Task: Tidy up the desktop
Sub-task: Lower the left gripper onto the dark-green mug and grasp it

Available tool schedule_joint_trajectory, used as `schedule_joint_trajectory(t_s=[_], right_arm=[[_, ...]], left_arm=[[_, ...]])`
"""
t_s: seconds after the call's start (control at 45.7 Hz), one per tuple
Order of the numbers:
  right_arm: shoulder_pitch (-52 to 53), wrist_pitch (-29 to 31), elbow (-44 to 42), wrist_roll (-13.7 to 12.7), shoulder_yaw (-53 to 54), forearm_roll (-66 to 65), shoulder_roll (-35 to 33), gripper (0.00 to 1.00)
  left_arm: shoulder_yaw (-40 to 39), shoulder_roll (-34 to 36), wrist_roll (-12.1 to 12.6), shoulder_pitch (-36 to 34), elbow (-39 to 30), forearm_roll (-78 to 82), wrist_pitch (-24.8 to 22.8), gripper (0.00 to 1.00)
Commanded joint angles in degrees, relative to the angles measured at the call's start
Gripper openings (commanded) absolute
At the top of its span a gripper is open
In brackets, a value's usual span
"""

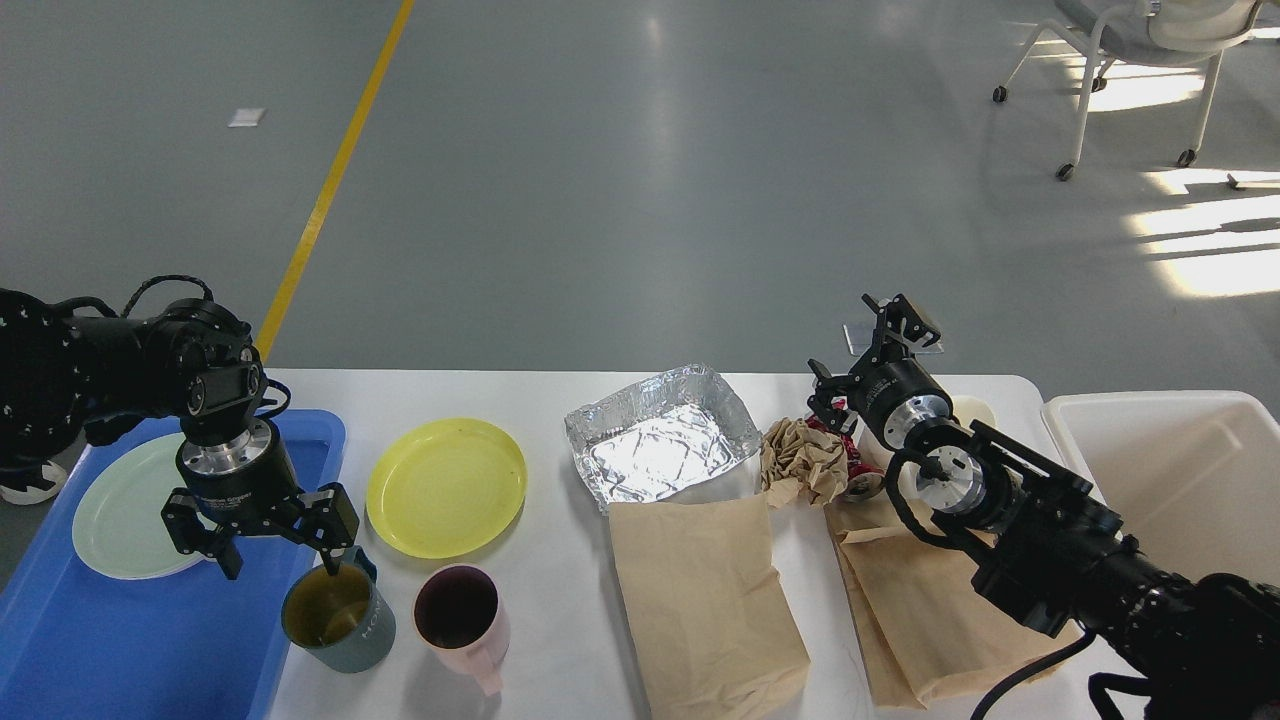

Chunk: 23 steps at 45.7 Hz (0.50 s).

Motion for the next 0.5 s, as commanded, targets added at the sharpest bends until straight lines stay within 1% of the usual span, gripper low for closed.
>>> schedule_joint_trajectory(t_s=[0.0,0.153,0.263,0.394,0.482], right_arm=[[0.0,0.0,0.0,0.0,0.0,0.0,0.0,1.0],[0.0,0.0,0.0,0.0,0.0,0.0,0.0,1.0],[0.0,0.0,0.0,0.0,0.0,0.0,0.0,1.0],[0.0,0.0,0.0,0.0,0.0,0.0,0.0,1.0],[0.0,0.0,0.0,0.0,0.0,0.0,0.0,1.0]], left_arm=[[0.0,-0.4,0.2,0.5,0.1,0.0,0.0,0.97],[0.1,-1.4,0.5,1.1,0.5,0.2,0.0,0.96],[0.0,-1.6,1.0,1.5,1.0,0.1,0.0,0.92],[-0.7,-2.1,1.0,2.6,1.0,0.1,0.0,0.84],[-0.8,-2.8,1.0,3.2,1.3,0.1,0.0,0.75]])
